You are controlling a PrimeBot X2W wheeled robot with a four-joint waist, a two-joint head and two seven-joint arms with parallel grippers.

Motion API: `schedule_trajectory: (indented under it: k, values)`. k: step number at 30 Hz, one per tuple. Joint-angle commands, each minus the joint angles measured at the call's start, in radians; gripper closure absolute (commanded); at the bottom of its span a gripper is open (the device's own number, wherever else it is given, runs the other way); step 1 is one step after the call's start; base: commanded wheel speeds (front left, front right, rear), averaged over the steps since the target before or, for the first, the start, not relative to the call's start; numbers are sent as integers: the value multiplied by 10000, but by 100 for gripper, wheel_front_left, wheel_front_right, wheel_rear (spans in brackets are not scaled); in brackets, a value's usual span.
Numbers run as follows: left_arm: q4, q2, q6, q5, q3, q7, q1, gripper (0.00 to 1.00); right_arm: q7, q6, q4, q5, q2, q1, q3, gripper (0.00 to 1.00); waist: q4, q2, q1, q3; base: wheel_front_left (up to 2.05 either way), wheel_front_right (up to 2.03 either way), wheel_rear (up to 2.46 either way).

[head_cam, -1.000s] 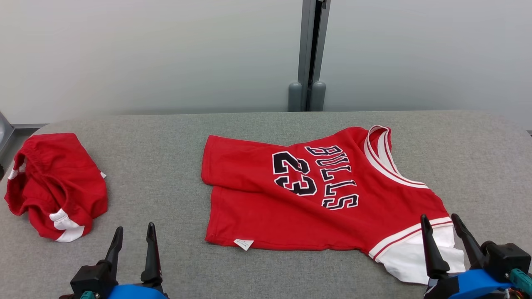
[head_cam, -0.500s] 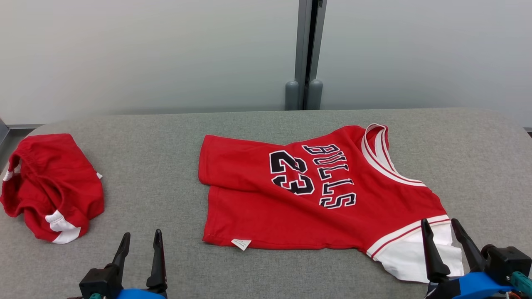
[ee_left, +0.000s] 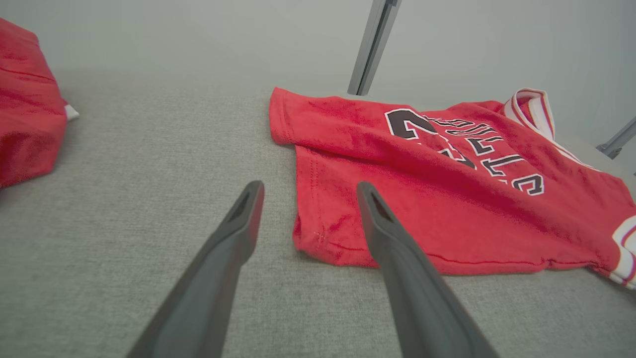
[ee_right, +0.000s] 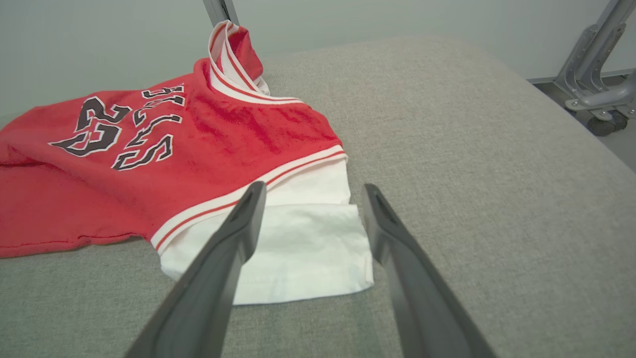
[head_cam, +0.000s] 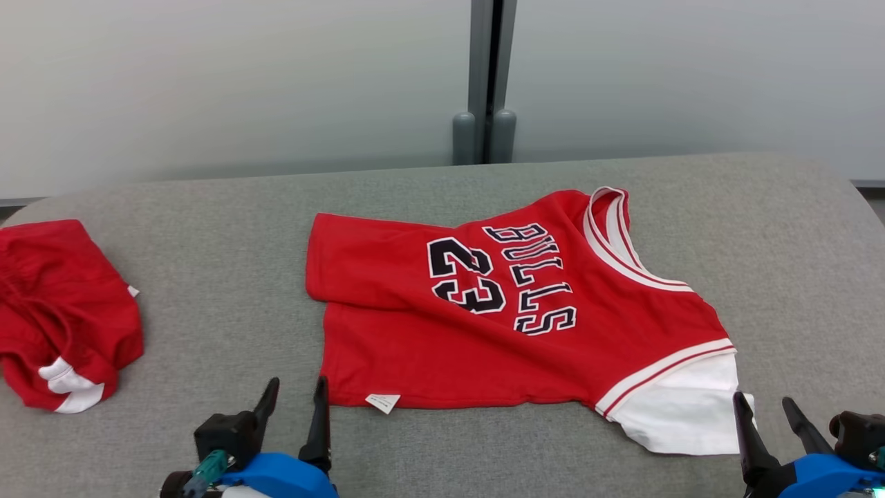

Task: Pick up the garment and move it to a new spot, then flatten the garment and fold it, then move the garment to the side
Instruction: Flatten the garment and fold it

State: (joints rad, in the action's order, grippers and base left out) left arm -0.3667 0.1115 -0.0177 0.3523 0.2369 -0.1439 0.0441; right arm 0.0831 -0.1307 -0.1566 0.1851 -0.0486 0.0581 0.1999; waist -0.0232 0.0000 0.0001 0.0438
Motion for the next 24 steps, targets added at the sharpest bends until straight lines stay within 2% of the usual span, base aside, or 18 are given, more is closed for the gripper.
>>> schedule_trajectory:
  k: [1, 8, 17, 24]
  values:
    - [-265, -120, 127, 62, 100, 168, 234, 0, 179, -1, -161, -55, -33, 117, 140, 0, -83, 0, -1, 80, 0, 0, 0]
    - [-1191, -375, 519, 234, 243, 656, 684, 0, 298, -1, -749, -85, -35, -216, 293, 0, -365, 0, -1, 397, 0, 0, 0]
    - [-2063, -402, 1076, 332, 106, 918, 1305, 0, 10, -1, -2379, -385, -33, -1232, 397, 0, -623, 0, -1, 901, 0, 0, 0]
    - [-2464, -427, 1068, 431, 182, 987, 1535, 0, -285, -3, -3876, -572, -30, -1893, 23, 0, -551, 0, -1, 1139, 0, 0, 0]
